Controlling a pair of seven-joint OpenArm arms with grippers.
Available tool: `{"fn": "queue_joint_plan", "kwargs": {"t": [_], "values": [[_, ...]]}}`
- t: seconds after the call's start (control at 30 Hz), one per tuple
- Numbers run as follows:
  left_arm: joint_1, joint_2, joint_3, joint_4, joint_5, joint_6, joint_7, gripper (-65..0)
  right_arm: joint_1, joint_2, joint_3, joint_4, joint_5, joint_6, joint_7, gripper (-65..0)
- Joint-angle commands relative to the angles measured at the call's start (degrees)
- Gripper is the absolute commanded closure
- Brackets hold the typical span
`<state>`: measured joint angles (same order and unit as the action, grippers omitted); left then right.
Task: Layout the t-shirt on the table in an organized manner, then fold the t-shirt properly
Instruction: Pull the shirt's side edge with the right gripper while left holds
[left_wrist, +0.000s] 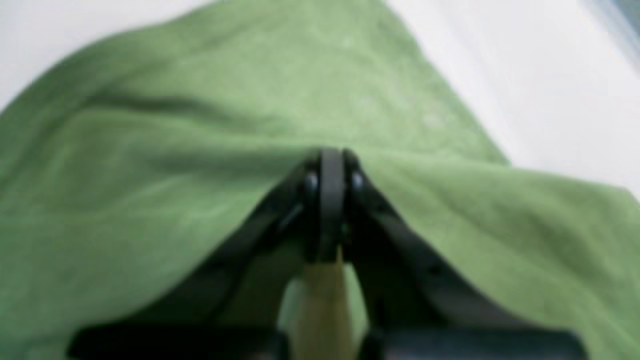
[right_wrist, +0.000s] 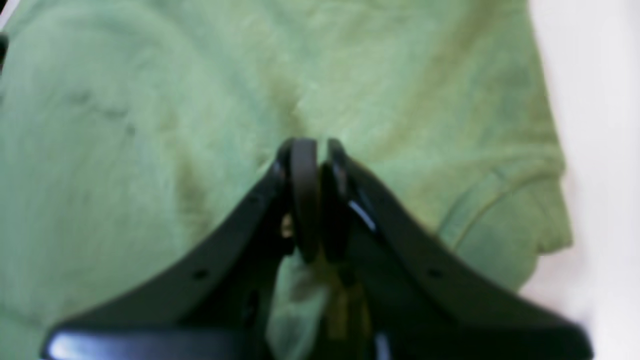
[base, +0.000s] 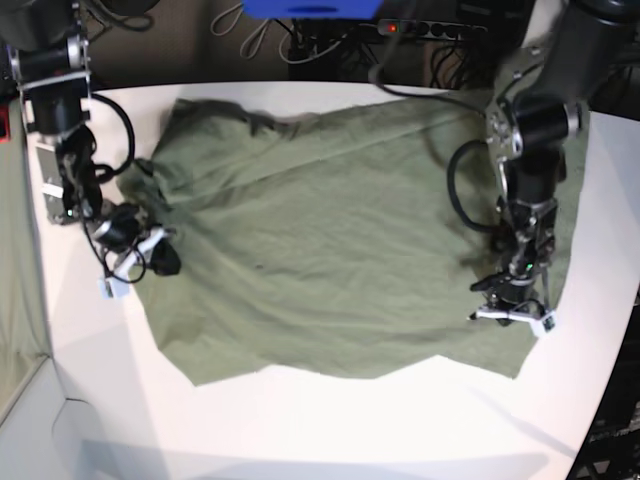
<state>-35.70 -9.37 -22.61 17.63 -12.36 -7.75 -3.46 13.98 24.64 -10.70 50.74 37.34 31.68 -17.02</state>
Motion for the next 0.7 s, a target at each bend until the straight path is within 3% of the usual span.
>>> {"fn": "queue_joint_plan", "kwargs": {"t": [0.0,0.1,0.23,0.43,0.6,0.67], "values": [[-1.88,0.35,0.06,-2.29,1.85,-0.56,-2.29,0.0,-1.36,0.28,-0.42,1.35,-3.54,-0.96,-6.59,-3.0],[-1.88,1.41,0.06,-8.35,8.10,-0.56,-6.87,0.0,-4.53,1.77,-0.33,6.36,-3.54,-0.96,-9.49,-3.0],[0.05,1.06,-0.03,-8.88,13.02,-0.12,-8.54,0.0,-7.52,3.27,-0.25,10.75,-3.54,-0.96,-10.19,-3.0],[2.60,-2.28,-0.38,-8.97,13.20,-0.12,-8.54,0.0,-12.18,7.66,-0.25,14.45,-3.54,-0.96,-10.19,-3.0],[4.27,-2.19,-0.47,-8.97,13.20,-0.56,-8.54,0.0,-18.68,10.92,3.09,19.37,-3.54,-0.69,-10.28,-2.9],[5.15,-2.02,-0.47,-8.88,13.20,-0.65,-8.54,0.0,-21.23,12.06,3.71,22.80,-3.54,0.89,-10.28,-2.9]]}}
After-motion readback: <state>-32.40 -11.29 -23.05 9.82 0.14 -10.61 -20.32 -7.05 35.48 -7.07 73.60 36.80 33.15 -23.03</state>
